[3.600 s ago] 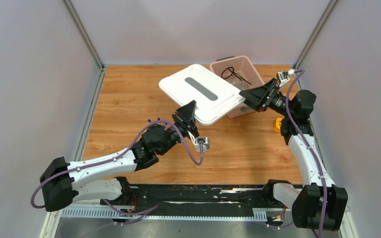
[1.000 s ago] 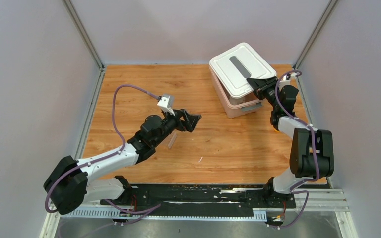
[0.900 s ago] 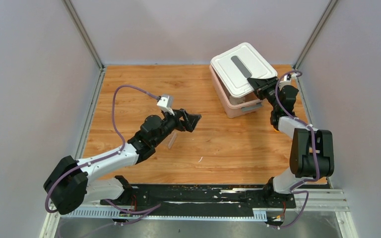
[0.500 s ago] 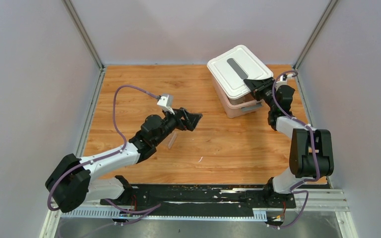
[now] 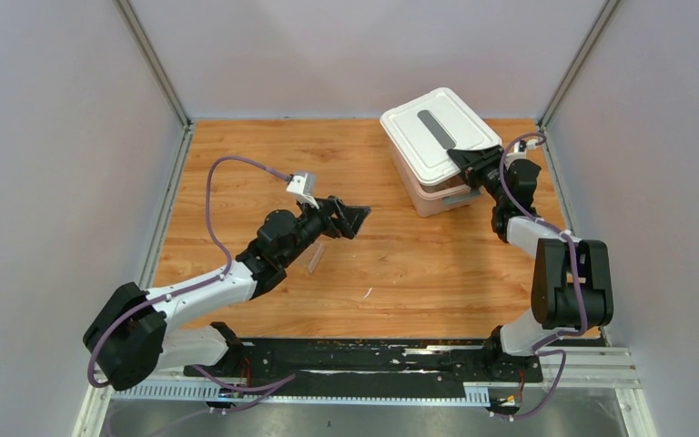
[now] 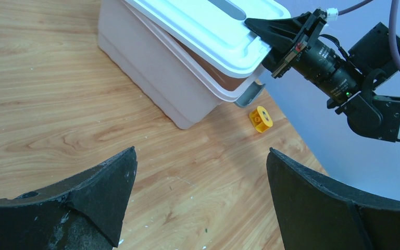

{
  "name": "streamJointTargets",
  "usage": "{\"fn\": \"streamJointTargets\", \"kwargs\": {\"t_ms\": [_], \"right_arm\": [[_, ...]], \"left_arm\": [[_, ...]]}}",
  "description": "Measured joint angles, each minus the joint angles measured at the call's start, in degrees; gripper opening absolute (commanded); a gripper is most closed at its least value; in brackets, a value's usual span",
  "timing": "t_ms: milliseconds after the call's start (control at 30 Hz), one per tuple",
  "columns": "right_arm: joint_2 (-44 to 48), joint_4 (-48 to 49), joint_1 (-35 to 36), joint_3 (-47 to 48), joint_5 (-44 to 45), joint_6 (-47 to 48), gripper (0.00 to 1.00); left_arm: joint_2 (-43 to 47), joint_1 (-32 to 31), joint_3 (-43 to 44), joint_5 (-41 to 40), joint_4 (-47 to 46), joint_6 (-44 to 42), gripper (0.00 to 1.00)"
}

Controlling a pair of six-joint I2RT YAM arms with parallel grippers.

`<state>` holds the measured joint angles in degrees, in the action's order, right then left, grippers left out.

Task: Organize the chemistry lab equipment
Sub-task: Close the lid of the storage box.

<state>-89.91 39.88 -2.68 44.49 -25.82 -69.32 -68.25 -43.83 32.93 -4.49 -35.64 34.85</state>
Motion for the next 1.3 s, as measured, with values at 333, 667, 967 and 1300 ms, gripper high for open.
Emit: {"fn": "streamJointTargets", "kwargs": {"t_ms": [333,667,967,1300], "right_arm": [[1.49,-1.07,-0.92,-1.6,0.26,0.5,0.39],[6.51,-4.61,-1.44,-3.1,0.11,2.64,0.54],[13.44,-11.67,-1.97,-6.32,-1.03,7.26,0.65],[22.93,-22.73,-4.68,-9.25,-4.24,14.1,0.67]], "left_arm": [[0.0,0.22,-0.02,0.17,-0.02,0.48,0.99],[-0.02,0.44,-0.02,0.85,-0.17,1.11,0.99],[0.11,0.48,-0.02,1.25,-0.15,1.31,0.99],[0.39,0.5,-0.02,1.9,-0.13,1.55,0.99]]}}
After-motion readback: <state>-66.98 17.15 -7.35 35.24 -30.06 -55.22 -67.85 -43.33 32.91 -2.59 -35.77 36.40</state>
